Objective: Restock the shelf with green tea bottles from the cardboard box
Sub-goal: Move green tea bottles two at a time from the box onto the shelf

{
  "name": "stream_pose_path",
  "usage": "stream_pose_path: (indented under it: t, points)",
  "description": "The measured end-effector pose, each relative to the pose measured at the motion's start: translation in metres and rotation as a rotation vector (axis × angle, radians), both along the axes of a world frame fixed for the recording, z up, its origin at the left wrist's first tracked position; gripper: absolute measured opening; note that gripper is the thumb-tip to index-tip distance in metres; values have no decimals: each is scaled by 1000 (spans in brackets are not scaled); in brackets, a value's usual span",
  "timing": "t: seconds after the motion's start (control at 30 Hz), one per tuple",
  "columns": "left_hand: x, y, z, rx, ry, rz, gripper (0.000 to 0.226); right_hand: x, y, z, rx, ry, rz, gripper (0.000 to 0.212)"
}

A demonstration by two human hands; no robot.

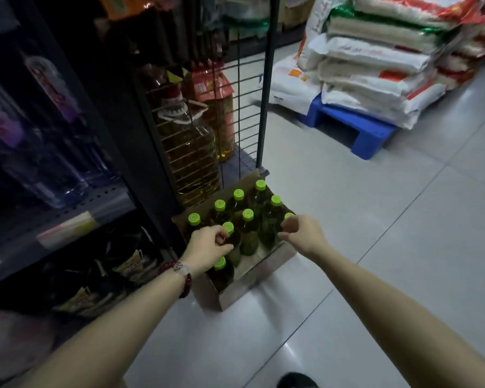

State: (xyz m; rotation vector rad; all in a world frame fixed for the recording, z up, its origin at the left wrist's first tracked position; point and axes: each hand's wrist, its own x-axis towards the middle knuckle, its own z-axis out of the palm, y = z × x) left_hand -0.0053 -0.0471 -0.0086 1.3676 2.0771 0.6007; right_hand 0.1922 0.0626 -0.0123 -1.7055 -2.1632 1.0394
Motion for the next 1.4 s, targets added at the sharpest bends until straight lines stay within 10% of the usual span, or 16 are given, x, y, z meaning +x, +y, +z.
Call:
stream_pose_path:
  t: [0.43, 1.4]
  points:
    - [-2, -18, -62, 54, 84, 33, 39, 2, 16, -54, 111, 246, -312, 33]
    - [33, 11, -97, 232, -279, 337, 33, -3, 49, -101, 66, 395, -254, 21]
